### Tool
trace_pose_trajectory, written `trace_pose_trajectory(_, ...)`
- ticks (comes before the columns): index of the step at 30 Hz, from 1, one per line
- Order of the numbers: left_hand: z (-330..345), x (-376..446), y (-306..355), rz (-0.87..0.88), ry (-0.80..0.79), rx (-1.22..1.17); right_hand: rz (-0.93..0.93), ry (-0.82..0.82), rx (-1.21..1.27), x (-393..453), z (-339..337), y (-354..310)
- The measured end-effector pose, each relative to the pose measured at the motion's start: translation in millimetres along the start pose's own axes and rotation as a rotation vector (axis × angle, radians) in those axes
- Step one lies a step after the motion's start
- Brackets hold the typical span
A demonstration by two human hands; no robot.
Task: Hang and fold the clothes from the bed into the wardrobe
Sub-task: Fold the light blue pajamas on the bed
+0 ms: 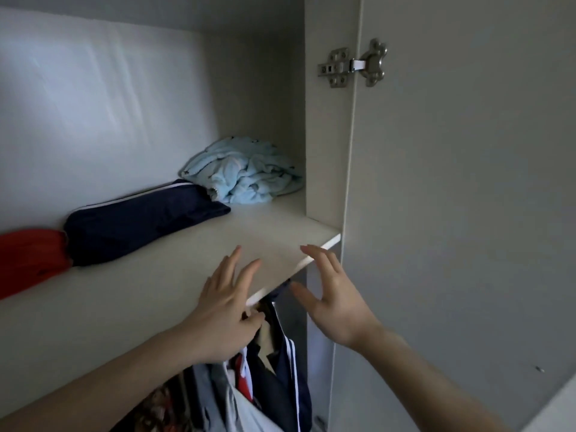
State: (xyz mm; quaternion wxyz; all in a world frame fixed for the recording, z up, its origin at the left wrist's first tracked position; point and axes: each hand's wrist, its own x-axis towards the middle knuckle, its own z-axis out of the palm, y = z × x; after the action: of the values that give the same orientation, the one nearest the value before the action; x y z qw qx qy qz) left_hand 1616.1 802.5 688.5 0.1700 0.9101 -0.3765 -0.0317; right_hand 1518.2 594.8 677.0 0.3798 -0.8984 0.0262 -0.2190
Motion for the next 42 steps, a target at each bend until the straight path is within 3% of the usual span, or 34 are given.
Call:
trace_pose_trajectory(4, 17, -36, 66, 0.178, 0.019, -0.171, 0.093, 0.105, -0.065, -96, -60, 15)
trace_pose_trajectory(8, 60, -54, 145, 0.381, 0.035, -0.124, 0.265, 0.193, -0.212, -208, -127, 28)
trace_pose_trajectory(12, 127, -83, 249, 0.599, -0.139, -0.131, 0.451, 0.286, -0.294, -338, -195, 38)
trace_pose_trajectory(19, 225, -168, 448, 0.884, -0.303, -0.180, 0.729, 0.435, -0.397, -567, -296, 43)
trace_pose_trajectory(36, 377, -373, 854, 1.548, -0.648, -0.234, 1.335, 0.967, -0.466, -981, -418, -28)
trace_pose_trajectory(42, 433, -439, 982, 1.651, -0.727, -0.270, 1.458, 1.059, -0.501, -1094, -478, -36)
